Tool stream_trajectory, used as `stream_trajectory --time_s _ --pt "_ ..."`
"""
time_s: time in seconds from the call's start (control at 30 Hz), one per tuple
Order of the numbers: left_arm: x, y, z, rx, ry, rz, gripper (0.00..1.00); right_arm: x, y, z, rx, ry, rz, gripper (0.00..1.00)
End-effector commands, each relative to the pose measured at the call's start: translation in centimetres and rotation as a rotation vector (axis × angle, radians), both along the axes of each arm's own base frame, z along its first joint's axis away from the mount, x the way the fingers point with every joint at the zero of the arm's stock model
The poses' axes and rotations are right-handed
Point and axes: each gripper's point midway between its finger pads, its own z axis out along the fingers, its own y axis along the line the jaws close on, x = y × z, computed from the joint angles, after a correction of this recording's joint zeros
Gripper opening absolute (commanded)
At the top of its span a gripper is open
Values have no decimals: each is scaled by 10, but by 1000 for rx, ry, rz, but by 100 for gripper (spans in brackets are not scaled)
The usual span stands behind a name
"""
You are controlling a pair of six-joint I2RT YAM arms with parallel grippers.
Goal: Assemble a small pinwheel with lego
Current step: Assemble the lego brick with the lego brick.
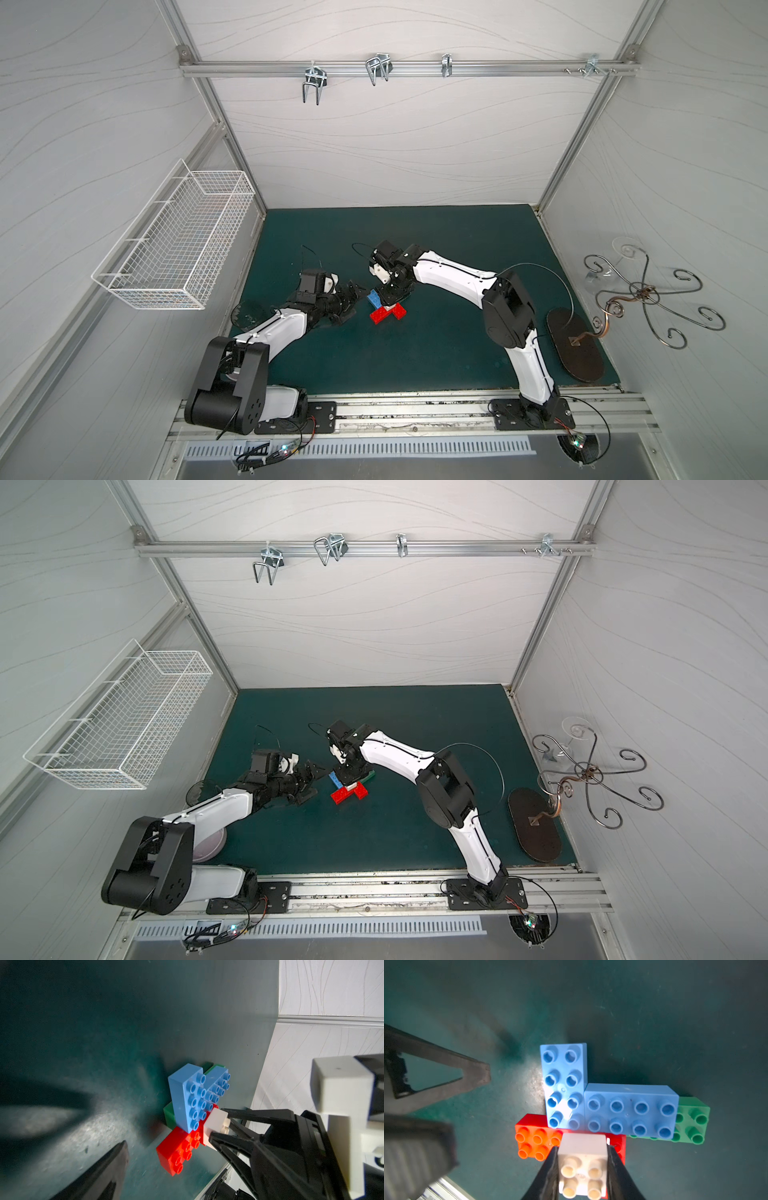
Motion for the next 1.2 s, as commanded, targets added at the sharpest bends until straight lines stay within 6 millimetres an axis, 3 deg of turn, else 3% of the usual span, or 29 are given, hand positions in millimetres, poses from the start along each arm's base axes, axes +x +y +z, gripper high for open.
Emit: stream_trajectory --time_s 0.0,0.23,0.43,0.57,0.83,1.17 --pt "4 -2 3 -6 -49 -25 97 3 -2 -17 -39 21 9 24" --pt "3 -2 1 -4 -50 -28 97 -3 3 -19 -31 47 12 24" --pt "0 -2 -2 -1 -44 -33 97 -3 1 11 -4 7 -10 24" --pt "0 -2 -3 1 -42 -33 96 -1 -3 17 -1 1 -16 24" --pt "0 -1 -6 7 -36 -34 96 -1 5 21 43 0 -18 24" --pt "0 -1 -11 9 -26 -38 96 6 13 11 45 -3 -14 24"
